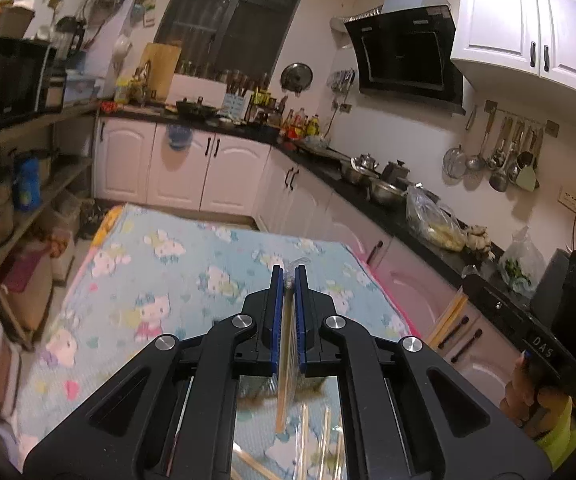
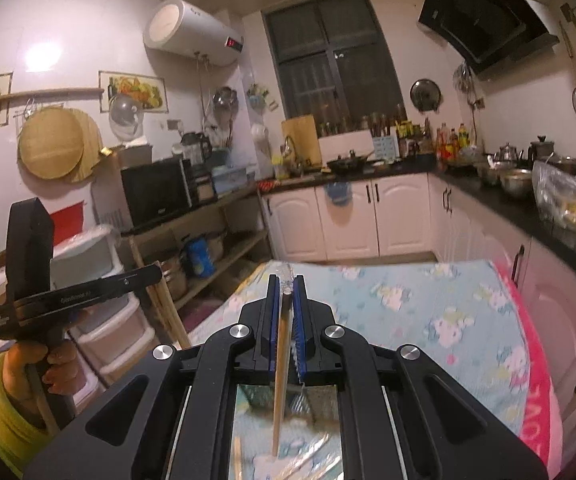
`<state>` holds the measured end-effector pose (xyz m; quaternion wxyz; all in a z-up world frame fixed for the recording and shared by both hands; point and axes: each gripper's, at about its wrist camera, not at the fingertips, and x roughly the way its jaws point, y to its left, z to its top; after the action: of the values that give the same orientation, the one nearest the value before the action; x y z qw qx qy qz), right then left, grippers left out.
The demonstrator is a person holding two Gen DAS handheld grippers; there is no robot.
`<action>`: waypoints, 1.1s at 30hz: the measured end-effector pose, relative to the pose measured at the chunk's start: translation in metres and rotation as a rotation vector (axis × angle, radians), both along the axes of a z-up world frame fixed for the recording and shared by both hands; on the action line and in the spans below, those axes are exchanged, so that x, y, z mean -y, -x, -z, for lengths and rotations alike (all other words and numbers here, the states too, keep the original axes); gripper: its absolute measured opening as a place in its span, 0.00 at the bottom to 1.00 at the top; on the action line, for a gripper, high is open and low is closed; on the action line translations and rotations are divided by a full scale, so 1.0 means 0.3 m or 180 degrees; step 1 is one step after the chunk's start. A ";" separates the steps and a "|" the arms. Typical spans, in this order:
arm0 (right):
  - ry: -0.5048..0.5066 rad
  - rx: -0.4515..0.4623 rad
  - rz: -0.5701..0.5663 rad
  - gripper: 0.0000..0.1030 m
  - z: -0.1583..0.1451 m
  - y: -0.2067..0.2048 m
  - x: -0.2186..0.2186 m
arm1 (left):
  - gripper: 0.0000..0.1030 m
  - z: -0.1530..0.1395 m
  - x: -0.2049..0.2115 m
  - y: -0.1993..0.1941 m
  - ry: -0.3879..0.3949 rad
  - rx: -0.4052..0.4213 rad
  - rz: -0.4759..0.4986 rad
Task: Organize utensils
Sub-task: 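Lift the held chopsticks with both tools and carry them over the grey-green holder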
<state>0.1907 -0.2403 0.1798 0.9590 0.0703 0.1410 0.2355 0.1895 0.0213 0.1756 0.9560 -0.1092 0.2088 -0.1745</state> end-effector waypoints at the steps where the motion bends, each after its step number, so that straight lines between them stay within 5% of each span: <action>1: -0.0006 0.0019 0.0021 0.07 -0.009 -0.013 0.004 | 0.01 -0.010 0.004 -0.014 -0.0018 0.0019 -0.0017; 13: 0.0000 0.0183 0.0273 0.07 -0.067 -0.201 0.009 | 0.01 -0.066 0.022 -0.169 -0.0067 0.0172 -0.0266; 33: 0.0131 0.0066 0.0443 0.07 0.148 -0.374 -0.023 | 0.01 0.179 -0.005 -0.278 0.0031 -0.0074 -0.0466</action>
<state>0.3028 -0.2335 0.1353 0.9757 0.0577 0.1307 0.1660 0.2729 0.0227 0.1218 0.9632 -0.1309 0.2105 -0.1038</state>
